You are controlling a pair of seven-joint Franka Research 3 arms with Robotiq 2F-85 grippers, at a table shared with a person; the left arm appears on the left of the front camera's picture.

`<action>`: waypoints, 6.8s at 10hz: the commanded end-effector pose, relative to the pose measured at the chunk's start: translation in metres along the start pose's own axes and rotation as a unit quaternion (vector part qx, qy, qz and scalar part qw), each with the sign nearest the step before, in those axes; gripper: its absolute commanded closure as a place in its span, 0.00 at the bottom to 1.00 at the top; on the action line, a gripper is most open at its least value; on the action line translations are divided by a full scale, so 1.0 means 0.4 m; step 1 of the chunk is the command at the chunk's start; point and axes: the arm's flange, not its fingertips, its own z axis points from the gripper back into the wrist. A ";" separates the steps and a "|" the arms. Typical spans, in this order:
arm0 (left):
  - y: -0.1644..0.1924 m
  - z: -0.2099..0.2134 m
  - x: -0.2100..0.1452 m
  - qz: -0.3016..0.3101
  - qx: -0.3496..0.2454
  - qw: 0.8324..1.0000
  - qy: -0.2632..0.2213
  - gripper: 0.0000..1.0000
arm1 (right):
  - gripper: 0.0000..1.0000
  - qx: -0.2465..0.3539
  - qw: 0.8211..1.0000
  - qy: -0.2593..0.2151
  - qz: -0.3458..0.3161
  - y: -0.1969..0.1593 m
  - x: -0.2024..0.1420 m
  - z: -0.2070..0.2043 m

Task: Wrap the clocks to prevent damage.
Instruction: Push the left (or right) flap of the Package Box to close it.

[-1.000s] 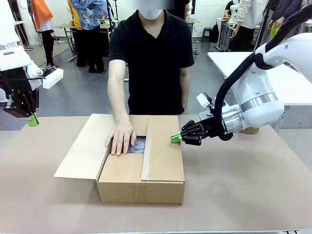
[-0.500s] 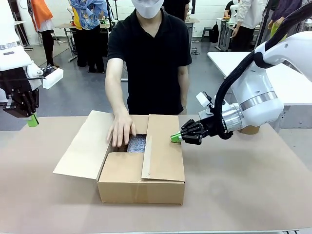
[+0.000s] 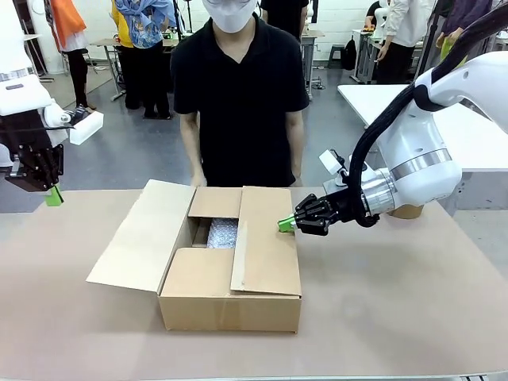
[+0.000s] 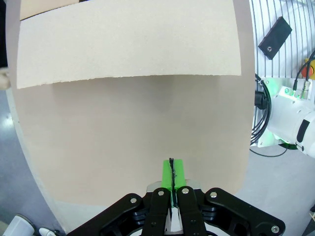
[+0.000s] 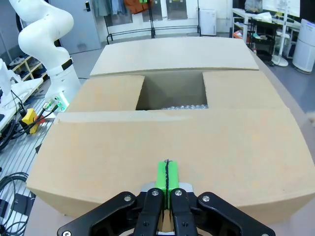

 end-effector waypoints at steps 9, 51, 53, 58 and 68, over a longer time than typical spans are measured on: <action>0.127 0.011 -0.160 -0.169 -0.036 0.946 -0.274 1.00 | 0.99 -0.003 1.000 -0.002 -0.007 0.001 -0.009 -0.008; 0.129 -0.554 0.114 -0.109 -0.078 0.780 -0.611 1.00 | 0.99 -0.003 1.000 -0.002 -0.007 0.001 -0.009 -0.008; 0.139 -0.544 0.131 -0.113 -0.077 0.780 -0.611 1.00 | 0.99 -0.003 1.000 -0.002 -0.007 0.001 -0.009 -0.008; 0.161 -0.565 0.168 -0.121 -0.066 0.787 -0.601 1.00 | 0.99 -0.003 1.000 -0.002 -0.007 0.001 -0.009 -0.008; 0.208 -0.573 0.148 -0.092 -0.058 0.797 -0.594 1.00 | 0.99 -0.003 1.000 -0.002 -0.007 0.001 -0.009 -0.008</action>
